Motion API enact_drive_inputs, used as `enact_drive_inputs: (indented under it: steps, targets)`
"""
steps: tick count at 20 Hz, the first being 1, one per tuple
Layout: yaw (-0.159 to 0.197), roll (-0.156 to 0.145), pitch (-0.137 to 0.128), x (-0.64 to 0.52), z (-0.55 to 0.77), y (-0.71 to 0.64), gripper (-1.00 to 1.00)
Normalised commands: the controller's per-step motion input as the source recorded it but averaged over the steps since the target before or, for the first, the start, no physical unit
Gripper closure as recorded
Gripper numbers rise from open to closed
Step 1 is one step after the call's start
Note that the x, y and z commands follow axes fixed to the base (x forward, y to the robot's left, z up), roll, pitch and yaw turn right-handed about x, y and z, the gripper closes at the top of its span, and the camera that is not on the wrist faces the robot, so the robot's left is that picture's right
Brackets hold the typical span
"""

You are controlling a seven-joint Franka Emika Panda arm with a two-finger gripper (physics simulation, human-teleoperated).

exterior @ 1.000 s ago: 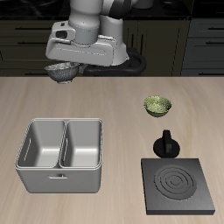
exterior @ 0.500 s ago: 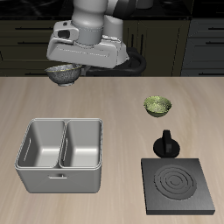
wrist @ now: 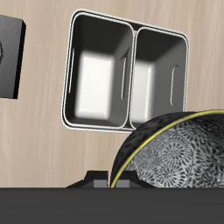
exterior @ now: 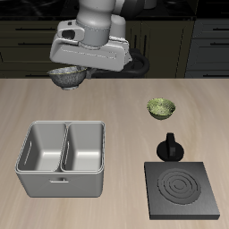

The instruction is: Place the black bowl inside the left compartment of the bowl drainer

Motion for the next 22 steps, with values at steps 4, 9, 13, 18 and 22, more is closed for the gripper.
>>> enact_drive_inputs:
  steps: [4, 9, 13, 18, 22]
  targets:
    - [0.042, 0.014, 0.006, 0.21, -0.06, 0.15, 1.0]
    - [0.032, 0.005, -0.021, 0.16, 0.09, 0.03, 1.0]
    - [0.0, -0.021, 0.01, 0.24, 0.03, 0.02, 1.0]
    - [0.025, 0.0, 0.007, 0.23, 0.0, 0.15, 1.0]
    - [-0.001, 0.024, 0.004, 0.22, 0.05, 0.16, 1.0]
